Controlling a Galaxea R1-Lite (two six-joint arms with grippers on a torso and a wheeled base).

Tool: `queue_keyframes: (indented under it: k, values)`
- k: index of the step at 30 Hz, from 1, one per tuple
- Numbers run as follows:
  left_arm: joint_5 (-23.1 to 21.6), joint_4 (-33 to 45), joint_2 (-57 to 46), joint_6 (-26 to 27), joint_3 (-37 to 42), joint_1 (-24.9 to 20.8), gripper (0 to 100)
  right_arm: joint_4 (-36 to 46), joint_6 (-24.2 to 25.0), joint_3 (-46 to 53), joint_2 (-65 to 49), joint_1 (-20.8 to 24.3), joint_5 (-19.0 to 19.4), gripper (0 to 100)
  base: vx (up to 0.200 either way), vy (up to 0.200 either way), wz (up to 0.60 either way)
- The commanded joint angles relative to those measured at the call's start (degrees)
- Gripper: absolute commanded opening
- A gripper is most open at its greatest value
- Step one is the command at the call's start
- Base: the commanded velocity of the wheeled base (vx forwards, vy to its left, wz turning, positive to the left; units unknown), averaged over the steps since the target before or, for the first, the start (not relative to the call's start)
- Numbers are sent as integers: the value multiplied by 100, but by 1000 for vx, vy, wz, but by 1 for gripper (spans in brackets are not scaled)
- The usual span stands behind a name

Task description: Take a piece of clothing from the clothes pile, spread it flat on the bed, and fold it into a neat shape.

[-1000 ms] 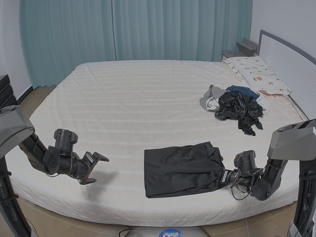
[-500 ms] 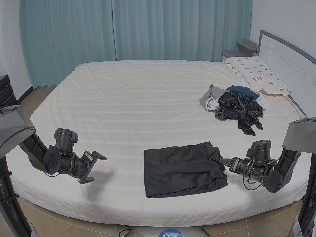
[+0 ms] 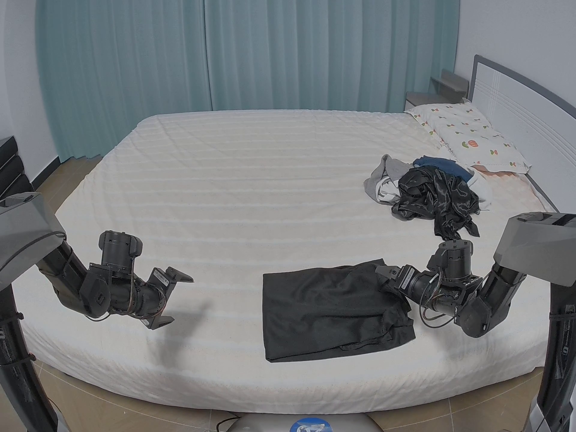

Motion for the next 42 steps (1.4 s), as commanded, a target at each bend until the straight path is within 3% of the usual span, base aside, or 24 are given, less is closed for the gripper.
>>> queue_keyframes:
  k: [1,13,20,21,42]
  values:
    - [99,-22,93,9,-7,-95,100,5,45,-169,315,-3,24,100,0,0,0]
    - [293,-22,172,18,-51,-156,100,277,80,-670,649,-82,24,100,0,0,0]
    - [302,-22,190,36,-51,-156,100,224,449,-705,579,-99,15,100,0,0,0]
    - [293,-22,190,36,-51,-156,100,233,458,-705,579,-126,15,0,0,0,0]
    - [302,-22,199,36,-60,-156,100,312,985,-1338,931,-679,191,0,0,0,0]
